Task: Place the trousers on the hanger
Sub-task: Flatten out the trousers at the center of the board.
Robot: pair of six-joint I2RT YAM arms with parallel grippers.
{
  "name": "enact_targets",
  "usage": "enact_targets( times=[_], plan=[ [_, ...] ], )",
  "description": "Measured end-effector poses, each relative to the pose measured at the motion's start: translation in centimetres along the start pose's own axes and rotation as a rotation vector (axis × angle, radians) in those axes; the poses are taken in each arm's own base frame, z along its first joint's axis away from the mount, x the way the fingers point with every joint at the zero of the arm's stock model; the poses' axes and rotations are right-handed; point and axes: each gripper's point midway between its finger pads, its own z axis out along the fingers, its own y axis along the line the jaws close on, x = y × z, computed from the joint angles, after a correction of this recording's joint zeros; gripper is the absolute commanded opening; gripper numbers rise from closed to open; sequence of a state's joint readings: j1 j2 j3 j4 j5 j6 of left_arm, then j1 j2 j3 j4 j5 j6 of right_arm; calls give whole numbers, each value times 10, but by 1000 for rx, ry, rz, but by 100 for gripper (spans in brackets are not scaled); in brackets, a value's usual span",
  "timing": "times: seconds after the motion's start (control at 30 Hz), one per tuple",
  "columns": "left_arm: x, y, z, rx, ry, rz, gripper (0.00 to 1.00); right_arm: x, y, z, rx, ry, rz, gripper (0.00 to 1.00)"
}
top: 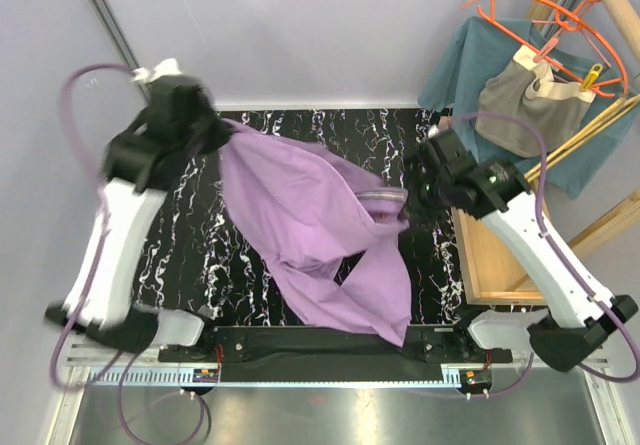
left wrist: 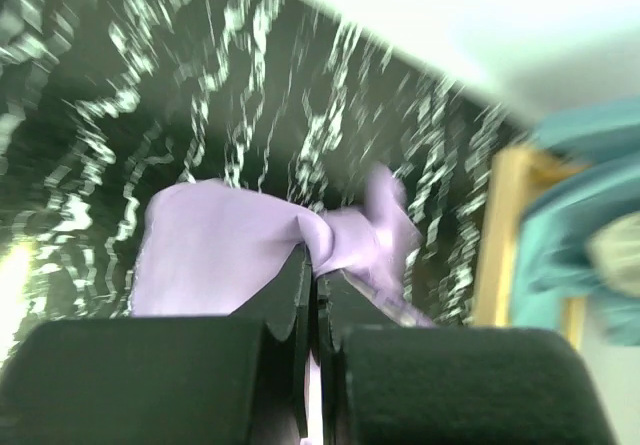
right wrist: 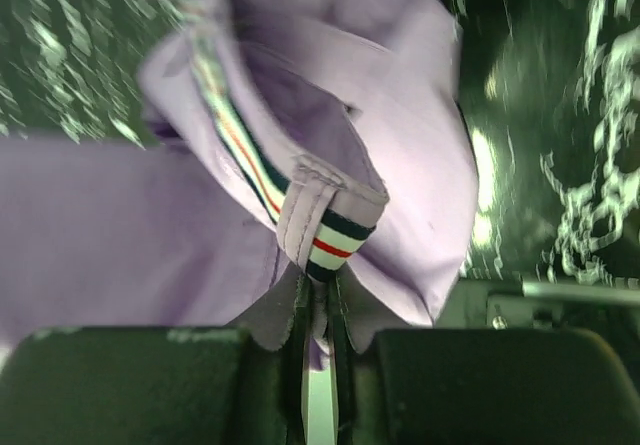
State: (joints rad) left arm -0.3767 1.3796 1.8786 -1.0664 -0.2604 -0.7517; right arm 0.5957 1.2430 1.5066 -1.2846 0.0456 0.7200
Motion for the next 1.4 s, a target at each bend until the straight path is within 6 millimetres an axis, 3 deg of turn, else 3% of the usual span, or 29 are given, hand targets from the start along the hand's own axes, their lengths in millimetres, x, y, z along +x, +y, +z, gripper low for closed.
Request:
enact_targets(
  times=[0.1, 0.2, 0.3, 0.37, 0.47, 0.6, 0.73, 0.83, 0.97, 1.1, 1.2, 1.27, 1.33, 1.4],
  plan=[
    [-26, 23, -69, 29, -145, -52, 0, -38, 23, -20, -25, -95, -16, 0],
    [-45, 55, -124, -2, -285, -99, 0, -80, 44, -49, -57, -232, -18, 0],
    [-51, 73, -153, -24, -351, -118, 0, -116, 58, -84, -115, -357, 8, 0],
    [-51, 82, -165, -32, -375, -126, 0, -141, 67, -119, -187, -468, 45, 0],
    [-48, 88, -178, -9, -388, -140, 0, -158, 78, -165, -294, -579, 66, 0],
    [-39, 88, -191, 52, -384, -160, 0, -155, 84, -210, -408, -650, 59, 0],
    [-35, 81, -207, 148, -380, -171, 0, -134, 76, -234, -470, -658, 37, 0],
    [-33, 73, -225, 241, -389, -180, 0, -117, 71, -266, -561, -705, 15, 0],
    [-36, 61, -261, 400, -424, -206, 0, -99, 73, -330, -743, -805, -30, 0],
    [-51, 48, -313, 558, -489, -245, 0, -84, 82, -380, -919, -876, -76, 0],
    [-55, 45, -341, 636, -516, -264, 0, -77, 86, -397, -990, -890, -93, 0],
    [-55, 46, -346, 645, -525, -272, 0, -74, 88, -405, -1022, -895, -99, 0],
    [-51, 48, -338, 621, -506, -270, 0, -77, 90, -402, -1022, -894, -98, 0],
    [-43, 51, -316, 563, -464, -264, 0, -85, 93, -386, -983, -881, -85, 0]
  ],
)
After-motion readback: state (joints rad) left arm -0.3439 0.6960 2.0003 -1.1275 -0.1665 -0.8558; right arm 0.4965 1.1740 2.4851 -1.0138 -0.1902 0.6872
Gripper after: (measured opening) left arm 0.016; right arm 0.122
